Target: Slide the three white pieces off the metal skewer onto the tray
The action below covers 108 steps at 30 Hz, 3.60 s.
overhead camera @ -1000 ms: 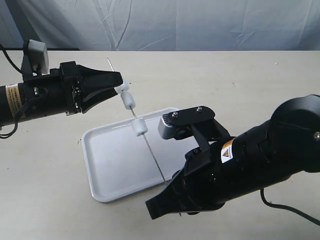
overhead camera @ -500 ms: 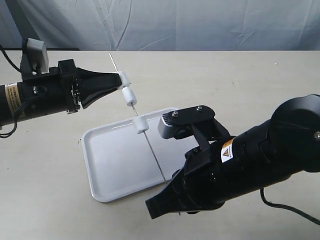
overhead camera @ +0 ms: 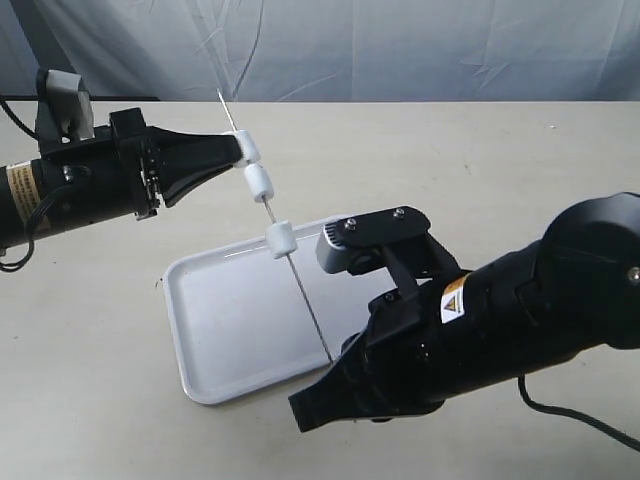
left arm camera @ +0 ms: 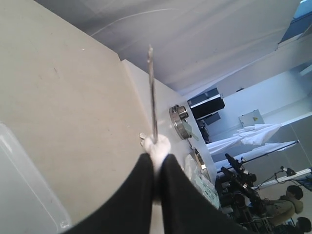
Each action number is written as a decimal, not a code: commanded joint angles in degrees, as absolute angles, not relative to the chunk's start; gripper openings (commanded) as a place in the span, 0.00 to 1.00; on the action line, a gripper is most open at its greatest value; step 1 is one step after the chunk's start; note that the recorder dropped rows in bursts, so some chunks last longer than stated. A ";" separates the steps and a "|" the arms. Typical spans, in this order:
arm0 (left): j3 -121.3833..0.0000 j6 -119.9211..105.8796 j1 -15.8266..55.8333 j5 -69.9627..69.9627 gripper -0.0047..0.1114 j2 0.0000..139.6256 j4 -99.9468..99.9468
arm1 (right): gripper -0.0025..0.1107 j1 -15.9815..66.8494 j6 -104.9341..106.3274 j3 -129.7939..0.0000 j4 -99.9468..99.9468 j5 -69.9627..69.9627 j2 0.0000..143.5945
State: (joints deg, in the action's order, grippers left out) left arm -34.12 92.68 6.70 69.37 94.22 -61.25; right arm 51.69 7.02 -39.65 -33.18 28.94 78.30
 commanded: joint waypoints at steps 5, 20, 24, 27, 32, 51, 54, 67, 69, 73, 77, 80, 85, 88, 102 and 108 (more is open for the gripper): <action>-34.30 91.03 6.47 69.96 0.04 94.25 -53.63 | 0.02 56.27 7.46 -35.45 -35.44 27.87 78.55; -36.88 90.81 6.47 69.96 0.04 94.25 -51.82 | 0.02 56.77 7.46 -28.99 -38.36 26.15 78.55; -38.36 89.76 6.47 69.96 0.04 94.25 -51.82 | 0.02 58.58 8.77 -28.99 -40.37 24.71 78.55; -38.77 88.50 6.47 69.96 0.04 94.25 -51.19 | 0.02 60.24 8.88 -28.99 -41.44 23.58 78.55; -38.77 86.81 6.94 69.96 0.04 94.25 -50.75 | 0.02 60.68 8.88 -28.99 -42.64 23.14 78.55; -41.78 81.99 14.51 68.48 0.04 96.01 -43.74 | 0.02 60.68 9.74 -28.99 -43.87 23.41 78.55; -42.01 81.86 13.88 66.11 0.04 96.01 -43.74 | 0.02 60.68 9.86 -28.99 -44.01 23.54 78.55; -42.14 100.03 13.88 38.73 0.04 96.01 -82.89 | 0.02 60.68 9.86 -28.99 -44.07 21.65 78.29; -42.14 103.37 14.64 35.16 0.04 96.01 -86.81 | 0.02 60.68 9.86 -28.99 -44.07 21.52 78.29; -42.14 110.37 15.58 33.30 0.04 96.91 -94.98 | 0.02 60.68 9.86 -28.99 -44.07 21.52 78.29; -42.14 115.52 15.58 37.43 0.04 100.95 -99.95 | 0.02 60.68 9.86 -28.99 -44.20 21.00 78.29; -42.14 115.59 15.58 38.93 0.04 103.96 -99.95 | 0.02 60.68 9.86 -28.99 -44.20 21.00 78.29; -42.14 110.12 15.58 41.03 0.06 106.72 -97.21 | 0.02 60.68 9.86 -28.99 -44.07 21.19 78.29; -42.14 107.46 15.58 42.42 0.15 107.01 -94.64 | 0.02 60.68 9.86 -28.99 -44.07 21.19 78.29; -42.14 104.87 15.58 42.25 0.53 107.01 -90.60 | 0.02 60.68 9.86 -28.99 -44.07 21.08 78.29; -42.14 105.53 14.32 44.00 0.53 103.75 -90.60 | 0.02 60.68 9.86 -28.99 -44.07 21.19 78.29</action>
